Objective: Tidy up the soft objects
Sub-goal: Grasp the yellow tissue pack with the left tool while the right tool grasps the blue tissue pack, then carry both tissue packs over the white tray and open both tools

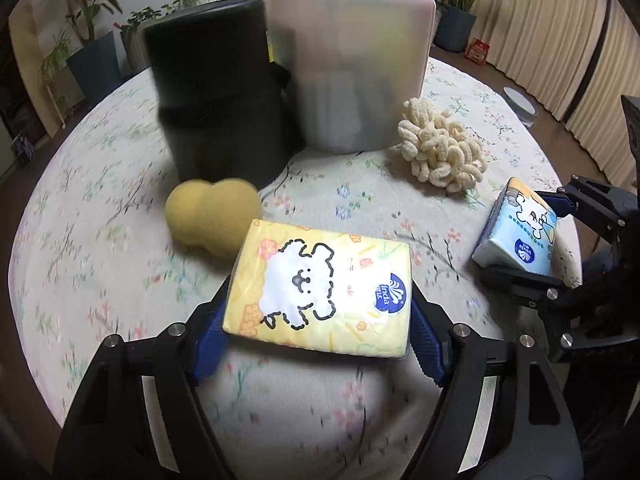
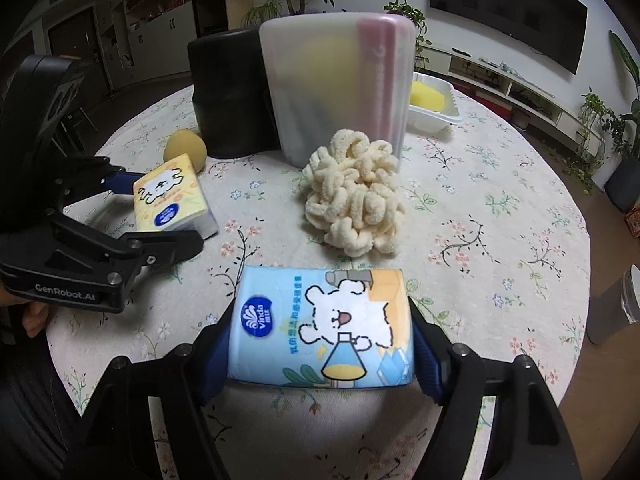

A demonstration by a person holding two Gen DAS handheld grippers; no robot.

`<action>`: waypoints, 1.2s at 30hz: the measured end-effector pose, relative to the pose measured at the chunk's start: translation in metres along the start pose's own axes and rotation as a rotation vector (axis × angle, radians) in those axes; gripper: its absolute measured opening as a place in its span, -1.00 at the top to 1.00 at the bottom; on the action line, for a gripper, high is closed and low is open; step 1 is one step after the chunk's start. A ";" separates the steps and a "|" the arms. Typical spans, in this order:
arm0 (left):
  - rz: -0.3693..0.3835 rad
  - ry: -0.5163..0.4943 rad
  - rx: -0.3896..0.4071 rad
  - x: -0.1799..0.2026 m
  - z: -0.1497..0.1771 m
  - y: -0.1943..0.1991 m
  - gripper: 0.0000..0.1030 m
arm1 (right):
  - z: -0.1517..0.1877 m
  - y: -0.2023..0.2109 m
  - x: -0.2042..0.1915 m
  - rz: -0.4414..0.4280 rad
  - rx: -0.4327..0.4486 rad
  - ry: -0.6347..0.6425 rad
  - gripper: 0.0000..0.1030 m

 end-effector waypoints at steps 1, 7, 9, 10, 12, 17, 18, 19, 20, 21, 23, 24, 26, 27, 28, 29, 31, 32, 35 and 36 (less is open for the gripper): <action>0.001 0.012 0.000 -0.001 0.004 0.003 -0.45 | 0.001 0.002 -0.001 0.007 0.000 0.001 -0.48; 0.019 0.061 -0.004 -0.002 0.029 0.024 -0.45 | 0.009 0.022 -0.010 -0.001 0.000 0.010 -0.48; 0.024 0.080 0.004 -0.003 0.033 0.033 -0.45 | 0.010 0.031 -0.010 -0.010 0.003 0.004 -0.48; 0.021 0.085 0.009 -0.004 0.035 0.037 -0.45 | 0.010 0.035 -0.010 -0.016 0.005 -0.001 -0.48; 0.022 0.098 0.025 -0.006 0.032 0.046 -0.45 | 0.010 0.044 -0.007 -0.024 0.009 -0.012 -0.48; 0.007 0.105 0.073 -0.014 0.017 0.069 -0.45 | 0.005 0.067 0.007 -0.008 0.024 -0.021 -0.48; 0.002 0.104 0.083 -0.016 0.013 0.074 -0.45 | 0.003 0.070 0.012 -0.006 0.027 -0.026 -0.48; -0.003 0.104 0.093 -0.020 0.009 0.078 -0.45 | 0.001 0.075 0.018 -0.003 0.031 -0.033 -0.48; -0.010 0.107 0.102 -0.025 0.003 0.081 -0.45 | -0.002 0.077 0.024 0.002 0.035 -0.038 -0.48; -0.017 0.109 0.108 -0.030 0.000 0.084 -0.45 | -0.006 0.082 0.032 0.011 0.041 -0.046 -0.48; -0.037 0.111 0.119 -0.042 -0.009 0.089 -0.45 | -0.012 0.086 0.045 0.028 0.049 -0.054 -0.48; -0.044 0.114 0.127 -0.050 -0.015 0.093 -0.45 | -0.016 0.088 0.053 0.037 0.052 -0.058 -0.48; -0.059 0.115 0.135 -0.063 -0.025 0.096 -0.45 | -0.023 0.092 0.068 0.054 0.056 -0.070 -0.48; -0.066 0.116 0.138 -0.069 -0.029 0.097 -0.45 | -0.026 0.093 0.076 0.063 0.059 -0.072 -0.48; -0.073 0.121 0.141 -0.077 -0.033 0.099 -0.45 | -0.030 0.094 0.084 0.075 0.062 -0.072 -0.48; -0.079 0.130 0.142 -0.088 -0.040 0.099 -0.45 | -0.035 0.094 0.092 0.088 0.064 -0.072 -0.48; -0.089 0.145 0.147 -0.104 -0.051 0.099 -0.45 | -0.045 0.094 0.110 0.116 0.065 -0.075 -0.48; -0.095 0.150 0.151 -0.115 -0.061 0.100 -0.45 | -0.050 0.094 0.119 0.128 0.067 -0.077 -0.48; -0.126 0.135 0.161 -0.136 -0.091 0.100 -0.45 | -0.068 0.091 0.149 0.152 0.068 -0.095 -0.48; -0.131 0.125 0.164 -0.139 -0.100 0.100 -0.46 | -0.073 0.089 0.157 0.160 0.067 -0.098 -0.48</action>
Point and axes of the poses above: each gripper's, at about its wrist camera, not at the fingertips, and y roughly against the way its jaws point, x to its right, z to its underside, the point moved 6 cm from there along -y, roughly the way its jaws point, and after that the axes turned 2 degrees about z, right-handed, at the moved point
